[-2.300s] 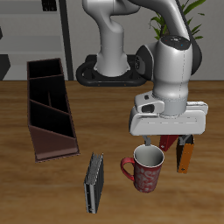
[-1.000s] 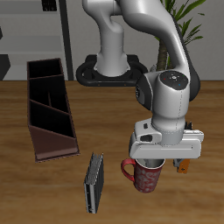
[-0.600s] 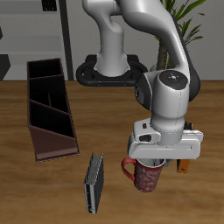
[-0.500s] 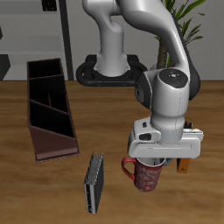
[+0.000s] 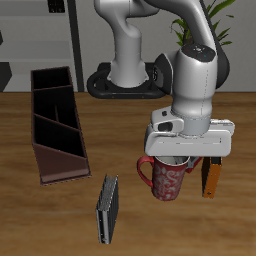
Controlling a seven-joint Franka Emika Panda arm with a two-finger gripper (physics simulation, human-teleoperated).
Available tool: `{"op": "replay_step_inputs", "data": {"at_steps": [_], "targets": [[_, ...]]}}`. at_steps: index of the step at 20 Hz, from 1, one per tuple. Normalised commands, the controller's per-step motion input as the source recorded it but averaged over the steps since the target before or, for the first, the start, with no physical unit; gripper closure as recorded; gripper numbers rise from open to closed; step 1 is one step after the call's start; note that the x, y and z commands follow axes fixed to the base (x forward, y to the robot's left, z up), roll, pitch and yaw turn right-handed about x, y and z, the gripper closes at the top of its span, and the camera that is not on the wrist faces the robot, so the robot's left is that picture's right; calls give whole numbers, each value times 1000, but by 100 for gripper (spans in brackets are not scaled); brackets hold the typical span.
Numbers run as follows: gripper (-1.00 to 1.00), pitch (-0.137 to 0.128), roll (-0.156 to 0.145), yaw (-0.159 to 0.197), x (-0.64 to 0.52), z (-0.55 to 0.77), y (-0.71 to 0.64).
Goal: Place the red mug into the right desk caddy's left compartment
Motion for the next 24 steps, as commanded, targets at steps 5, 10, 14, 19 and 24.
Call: {"op": "replay_step_inputs", "data": {"at_steps": [5, 10, 14, 19, 24], "targets": [[100, -52, -7, -7, -148, 454, -112], [100, -91, -20, -6, -289, 725, -252], [100, -60, -20, -52, -290, 678, -353], [100, -16, -1, -60, -340, 572, -394], [100, -50, -32, -8, -312, 364, -421]]}}
